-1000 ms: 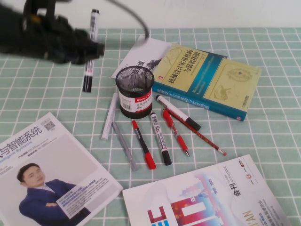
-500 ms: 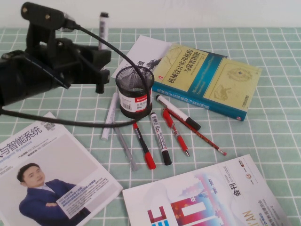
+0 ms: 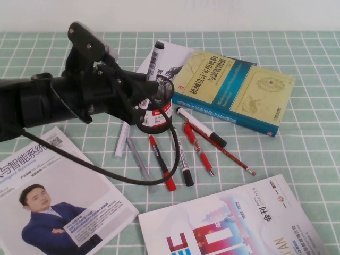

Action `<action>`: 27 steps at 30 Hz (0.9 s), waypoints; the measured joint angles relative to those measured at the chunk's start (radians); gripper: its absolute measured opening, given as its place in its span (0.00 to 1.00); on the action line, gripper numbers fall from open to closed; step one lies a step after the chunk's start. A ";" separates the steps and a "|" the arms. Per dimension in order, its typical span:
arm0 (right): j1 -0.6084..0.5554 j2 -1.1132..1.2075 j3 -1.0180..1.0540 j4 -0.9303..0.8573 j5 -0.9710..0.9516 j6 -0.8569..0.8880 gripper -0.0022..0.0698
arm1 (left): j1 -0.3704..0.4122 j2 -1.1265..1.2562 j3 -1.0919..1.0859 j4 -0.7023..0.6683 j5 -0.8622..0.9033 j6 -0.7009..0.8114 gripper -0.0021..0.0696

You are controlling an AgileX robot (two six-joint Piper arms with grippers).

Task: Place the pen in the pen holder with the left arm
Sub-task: Place the pen onto the pen holder

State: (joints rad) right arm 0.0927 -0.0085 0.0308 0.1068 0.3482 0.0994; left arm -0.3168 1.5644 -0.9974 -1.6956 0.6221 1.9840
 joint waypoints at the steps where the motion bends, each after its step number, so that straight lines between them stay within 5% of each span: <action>1: 0.000 0.000 0.000 0.000 0.000 0.000 0.00 | 0.000 0.000 0.000 0.000 -0.001 -0.002 0.18; 16: 0.000 0.000 0.000 0.000 0.000 0.000 0.00 | -0.003 0.000 0.000 0.000 -0.006 -0.042 0.18; 21: 0.000 0.000 0.000 0.000 0.000 0.000 0.00 | -0.105 -0.046 0.000 0.047 -0.196 -0.137 0.18; 27: 0.000 0.000 0.000 0.000 0.000 0.000 0.00 | -0.264 -0.131 0.000 0.332 -0.423 -0.362 0.18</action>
State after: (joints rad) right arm 0.0927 -0.0085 0.0308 0.1068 0.3482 0.0994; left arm -0.5804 1.4338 -0.9974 -1.3640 0.1992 1.6216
